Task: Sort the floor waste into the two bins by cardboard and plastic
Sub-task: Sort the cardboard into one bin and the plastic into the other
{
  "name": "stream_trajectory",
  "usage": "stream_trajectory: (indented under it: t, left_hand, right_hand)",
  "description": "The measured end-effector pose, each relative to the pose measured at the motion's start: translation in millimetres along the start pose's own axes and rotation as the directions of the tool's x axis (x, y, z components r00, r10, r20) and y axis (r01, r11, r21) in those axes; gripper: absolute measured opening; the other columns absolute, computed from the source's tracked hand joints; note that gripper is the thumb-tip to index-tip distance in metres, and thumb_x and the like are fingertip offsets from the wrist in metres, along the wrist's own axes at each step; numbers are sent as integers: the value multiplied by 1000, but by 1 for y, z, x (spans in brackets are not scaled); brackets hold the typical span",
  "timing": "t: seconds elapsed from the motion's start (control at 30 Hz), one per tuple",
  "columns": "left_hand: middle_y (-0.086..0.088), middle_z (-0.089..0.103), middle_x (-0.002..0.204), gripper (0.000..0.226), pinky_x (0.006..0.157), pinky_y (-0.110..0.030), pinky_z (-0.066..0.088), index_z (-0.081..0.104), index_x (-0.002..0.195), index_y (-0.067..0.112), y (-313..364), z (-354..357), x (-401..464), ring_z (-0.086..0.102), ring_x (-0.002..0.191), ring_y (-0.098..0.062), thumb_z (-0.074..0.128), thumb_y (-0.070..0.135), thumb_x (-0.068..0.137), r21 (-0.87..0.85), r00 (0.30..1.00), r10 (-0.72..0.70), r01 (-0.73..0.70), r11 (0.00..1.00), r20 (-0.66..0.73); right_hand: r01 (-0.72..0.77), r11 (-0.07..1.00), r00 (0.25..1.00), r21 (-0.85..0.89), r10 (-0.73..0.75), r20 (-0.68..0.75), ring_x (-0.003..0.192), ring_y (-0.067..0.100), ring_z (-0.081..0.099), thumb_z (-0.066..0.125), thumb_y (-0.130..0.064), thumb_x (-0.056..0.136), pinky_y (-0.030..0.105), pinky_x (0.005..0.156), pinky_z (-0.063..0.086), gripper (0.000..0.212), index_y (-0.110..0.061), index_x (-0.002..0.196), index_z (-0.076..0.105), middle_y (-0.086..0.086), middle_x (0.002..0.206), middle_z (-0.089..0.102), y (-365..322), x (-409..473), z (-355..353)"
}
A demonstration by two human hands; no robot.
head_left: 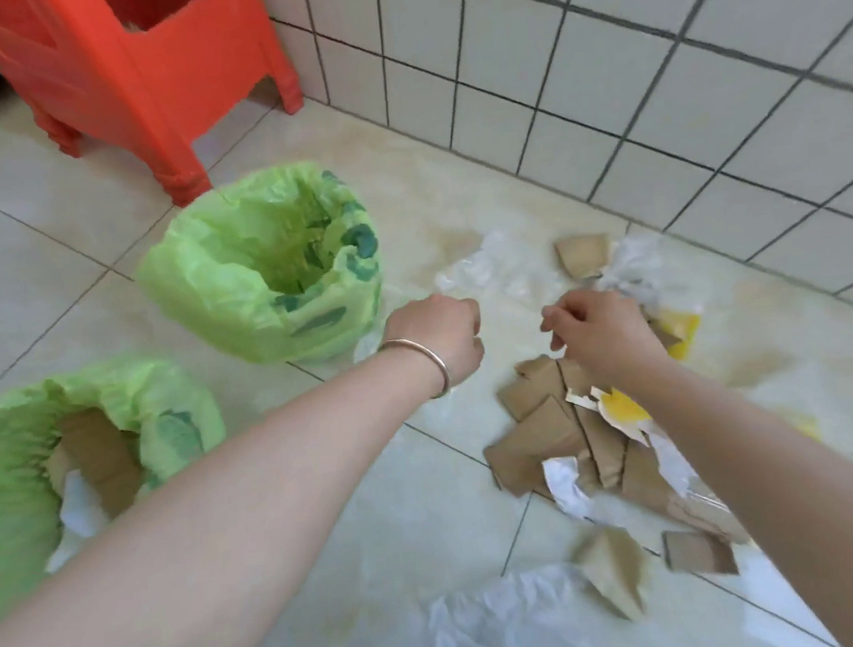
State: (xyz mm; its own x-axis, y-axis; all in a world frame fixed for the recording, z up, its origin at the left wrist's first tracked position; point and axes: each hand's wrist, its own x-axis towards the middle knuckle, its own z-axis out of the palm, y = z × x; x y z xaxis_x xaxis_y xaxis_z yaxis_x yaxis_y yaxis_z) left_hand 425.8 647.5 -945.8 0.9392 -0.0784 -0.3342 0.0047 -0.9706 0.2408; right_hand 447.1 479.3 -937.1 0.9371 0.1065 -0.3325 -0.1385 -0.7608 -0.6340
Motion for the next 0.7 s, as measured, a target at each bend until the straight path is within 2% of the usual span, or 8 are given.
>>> stream_trajectory:
  t: [0.07, 0.13, 0.2, 0.27, 0.4, 0.5, 0.6, 0.7]
  left_hand:
    - [-3, 65, 112, 25, 77, -31, 43, 59, 108, 25, 32, 15, 14, 59, 104, -29, 46, 26, 87, -8, 999, 40, -40, 999, 17]
    - [-3, 64, 112, 25, 77, -31, 43, 61, 107, 27, 60, 32, 25, 59, 103, -29, 45, 23, 87, -19, 998, 47, -46, 999, 39]
    - [-3, 63, 113, 27, 77, -30, 44, 61, 107, 28, 83, 52, 33, 60, 103, -29, 45, 19, 87, -26, 996, 21, -19, 999, 84]
    - [-3, 63, 113, 28, 79, -30, 47, 62, 106, 28, 101, 67, 39, 61, 101, -28, 45, 16, 87, -46, 989, -21, 28, 999, 143]
    - [-4, 61, 115, 30, 83, -32, 50, 62, 108, 26, 130, 89, 48, 60, 101, -28, 41, 14, 89, -60, 973, -68, 83, 995, 221]
    - [-4, 56, 122, 31, 84, -34, 47, 60, 113, 24, 140, 102, 53, 57, 108, -28, 41, 12, 92, -29, 967, -46, 55, 998, 251]
    - [-4, 52, 125, 32, 93, -36, 48, 61, 115, 21, 135, 113, 63, 53, 114, -27, 40, 11, 93, -27, 959, -45, 55, 998, 279]
    - [-5, 54, 122, 32, 88, -36, 49, 60, 117, 17, 126, 126, 76, 56, 109, -28, 40, 10, 92, -21, 956, -48, 56, 998, 288]
  right_hand:
    - [-71, 996, 997, 60, 73, -40, 57, 18, 56, 49, -23, 92, 25, 50, 42, 28, -21, 65, 58, -5, 62, 60, 38, 1, -15]
    - [-129, 987, 990, 95, 134, -48, 59, 18, 56, 49, -22, 91, 24, 48, 38, 28, -18, 65, 59, -4, 61, 59, 75, 2, -24]
    - [-184, 976, 981, 118, 190, -49, 70, 21, 58, 49, -23, 90, 27, 52, 42, 27, -13, 70, 64, -4, 63, 61, 109, 3, -30]
    - [-240, 956, 968, 168, 249, -36, 75, 24, 59, 48, -23, 90, 34, 63, 49, 27, -12, 72, 65, -2, 65, 63, 142, 4, -33]
    - [-307, 922, 948, 236, 319, -15, 59, 15, 56, 46, -19, 91, 26, 61, 45, 29, -20, 66, 61, -1, 65, 63, 187, -3, -39]
    - [-345, 901, 933, 262, 360, -9, 59, 11, 62, 44, -16, 90, 31, 64, 52, 24, -18, 74, 63, 2, 75, 67, 200, -3, -32]
    - [-321, 921, 937, 223, 343, -69, 75, 18, 65, 47, -16, 90, 33, 72, 51, 18, -19, 85, 64, 0, 80, 67, 200, -3, -14]
    - [-307, 948, 944, 80, 314, -99, 95, 23, 61, 49, -17, 90, 31, 78, 48, 22, -15, 104, 66, 3, 98, 68, 202, -8, 5]
